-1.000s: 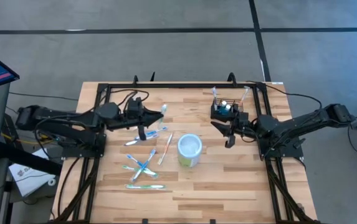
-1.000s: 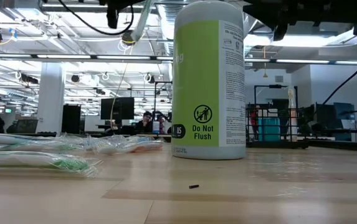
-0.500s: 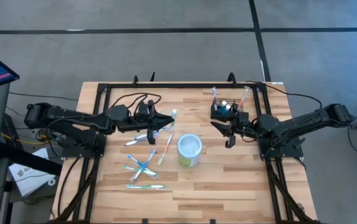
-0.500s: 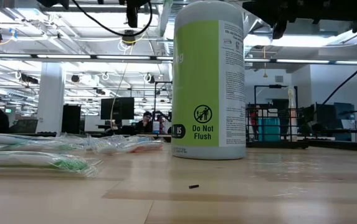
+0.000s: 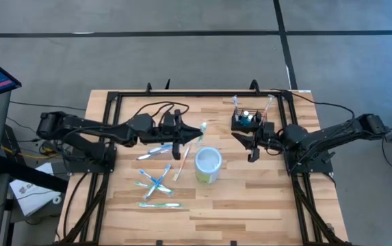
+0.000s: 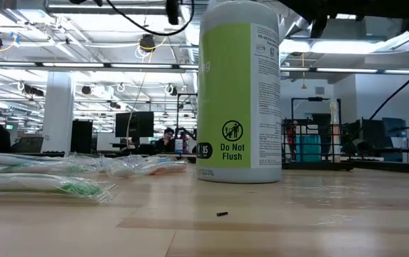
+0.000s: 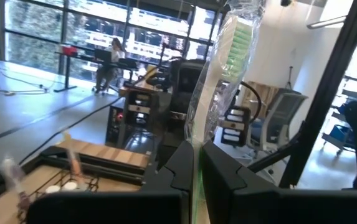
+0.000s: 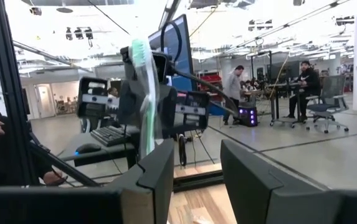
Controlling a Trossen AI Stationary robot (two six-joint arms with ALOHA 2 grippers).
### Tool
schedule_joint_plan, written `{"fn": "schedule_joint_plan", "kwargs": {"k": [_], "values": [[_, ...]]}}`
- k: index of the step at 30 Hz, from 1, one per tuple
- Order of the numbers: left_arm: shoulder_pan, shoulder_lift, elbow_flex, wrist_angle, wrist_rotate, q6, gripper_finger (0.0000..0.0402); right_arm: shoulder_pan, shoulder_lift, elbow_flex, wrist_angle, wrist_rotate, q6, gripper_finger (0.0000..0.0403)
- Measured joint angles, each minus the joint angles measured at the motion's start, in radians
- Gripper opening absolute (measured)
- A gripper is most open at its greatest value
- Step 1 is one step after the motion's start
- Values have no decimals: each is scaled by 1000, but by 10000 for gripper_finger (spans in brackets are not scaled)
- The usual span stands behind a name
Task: Pick & Place toothbrushing station
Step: Put the green toothbrush into the wire organizer
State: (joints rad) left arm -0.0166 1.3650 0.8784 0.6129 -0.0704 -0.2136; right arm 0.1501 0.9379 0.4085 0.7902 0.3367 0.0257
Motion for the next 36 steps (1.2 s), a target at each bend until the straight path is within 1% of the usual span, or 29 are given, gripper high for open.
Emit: {"fn": "schedule_joint_plan", "kwargs": {"k": [7, 10, 21, 31, 36], "values": [[0, 85, 76, 10, 23, 15, 6, 0, 0, 31, -28, -7, -11, 123], [0, 116, 106, 18, 34, 23, 6, 0, 0, 32, -27, -25, -11, 123], [-5, 243, 226, 27, 79, 23, 6, 0, 0, 32, -22, -26, -14, 123], [-5, 328, 285, 33, 79, 23, 6, 0, 0, 32, -19, -28, -35, 123], [-3, 332, 289, 35, 79, 26, 6, 0, 0, 32, -19, -106, -37, 123]]}}
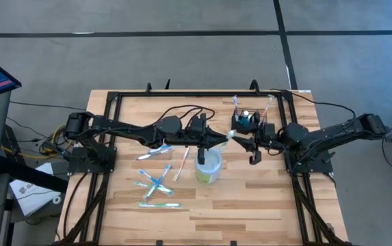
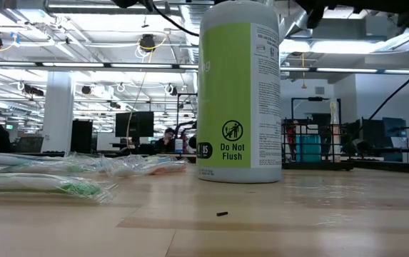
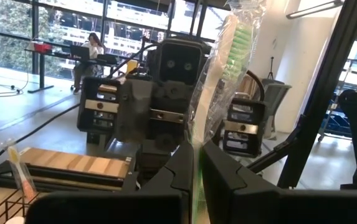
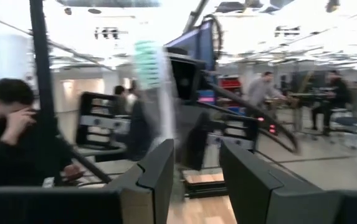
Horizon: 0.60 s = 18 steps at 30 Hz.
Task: Pick & Place toothbrushing station
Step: Put the green toothbrush into the wire organizer
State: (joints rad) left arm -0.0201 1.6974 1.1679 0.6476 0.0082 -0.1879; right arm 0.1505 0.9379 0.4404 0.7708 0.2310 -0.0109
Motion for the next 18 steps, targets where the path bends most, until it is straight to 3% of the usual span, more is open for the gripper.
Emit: {"fn": "schedule_joint_plan", "kwargs": {"k": [13, 18], "values": [[1, -5, 0, 1, 0, 8, 6, 1, 0, 3, 43, -28, 0, 123], [1, -5, 0, 3, 0, 8, 6, 1, 53, 66, 5, -52, -23, 123]]}}
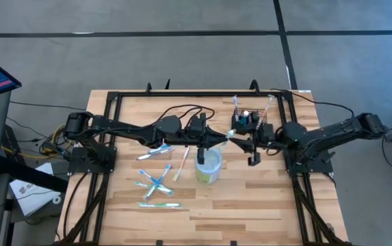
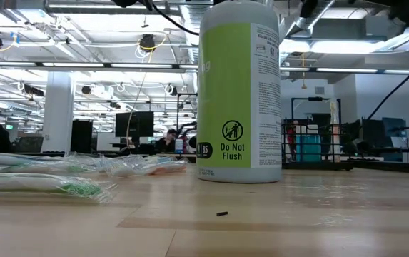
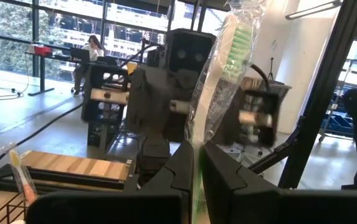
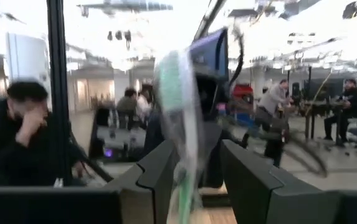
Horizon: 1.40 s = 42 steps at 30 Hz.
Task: Pick & Place toothbrushing station
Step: Put the green toothbrush into the wire organizer
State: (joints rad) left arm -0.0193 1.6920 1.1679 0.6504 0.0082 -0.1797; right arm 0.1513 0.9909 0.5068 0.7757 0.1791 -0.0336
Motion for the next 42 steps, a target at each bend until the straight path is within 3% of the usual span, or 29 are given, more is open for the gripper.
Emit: {"fn": "schedule_joint_plan", "kwargs": {"k": [10, 20, 25, 31, 42], "values": [[-1, 0, -1, -4, 0, 0, 6, 8, 128, 145, -72, 3, -82, 107], [-3, 0, -2, -12, 8, 21, 6, 32, 100, 145, -128, 6, -109, 9], [-3, 0, -3, -12, 7, 21, 14, 31, 100, 145, -132, 6, -113, 6], [-3, -3, -3, -17, 0, 24, 55, 31, 94, 145, -140, 8, -127, 5], [0, -104, -67, -49, -3, 69, 67, 40, -15, 144, -291, 162, -152, 2]]}}
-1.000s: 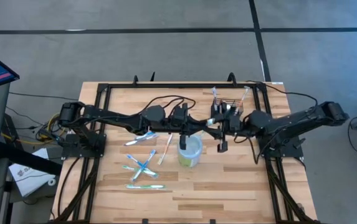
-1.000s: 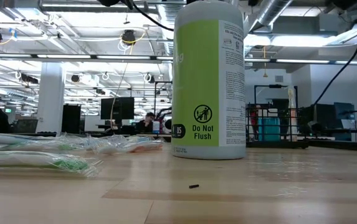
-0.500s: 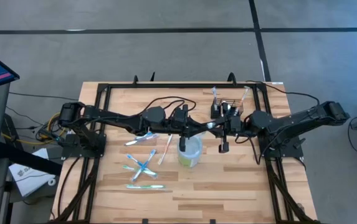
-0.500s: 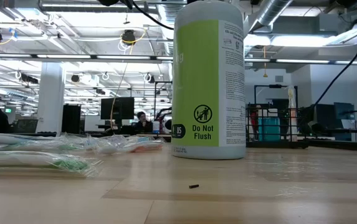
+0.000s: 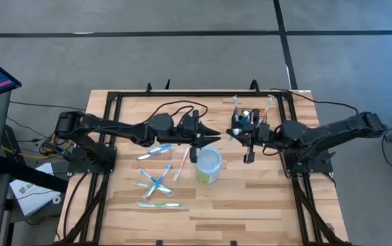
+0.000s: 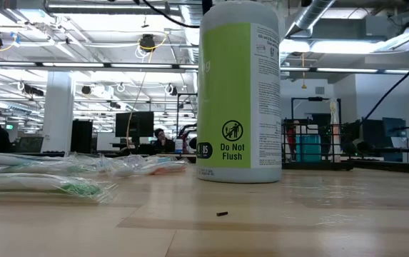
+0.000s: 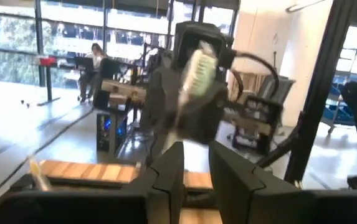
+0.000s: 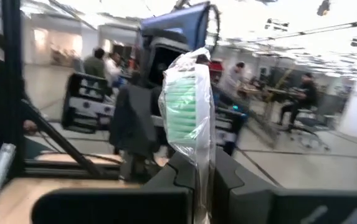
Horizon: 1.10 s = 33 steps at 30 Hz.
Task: Pick & Place toothbrushing station
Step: Put the green toothbrush into the wire organizer
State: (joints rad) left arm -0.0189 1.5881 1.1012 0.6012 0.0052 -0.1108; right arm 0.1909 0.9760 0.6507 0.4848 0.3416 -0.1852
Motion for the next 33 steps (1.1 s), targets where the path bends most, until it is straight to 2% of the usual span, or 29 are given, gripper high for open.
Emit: {"fn": "schedule_joint_plan", "kwargs": {"k": [10, 26, 33], "values": [[0, -102, -131, -7, -38, 0, 51, -41, -133, -99, -108, 167, 25, 1], [0, -212, -231, -2, -67, 1, 48, -205, -315, -275, -166, 417, 57, 1], [0, -212, -240, 0, -68, 1, 48, -302, -371, -338, -165, 433, 78, 1]]}}
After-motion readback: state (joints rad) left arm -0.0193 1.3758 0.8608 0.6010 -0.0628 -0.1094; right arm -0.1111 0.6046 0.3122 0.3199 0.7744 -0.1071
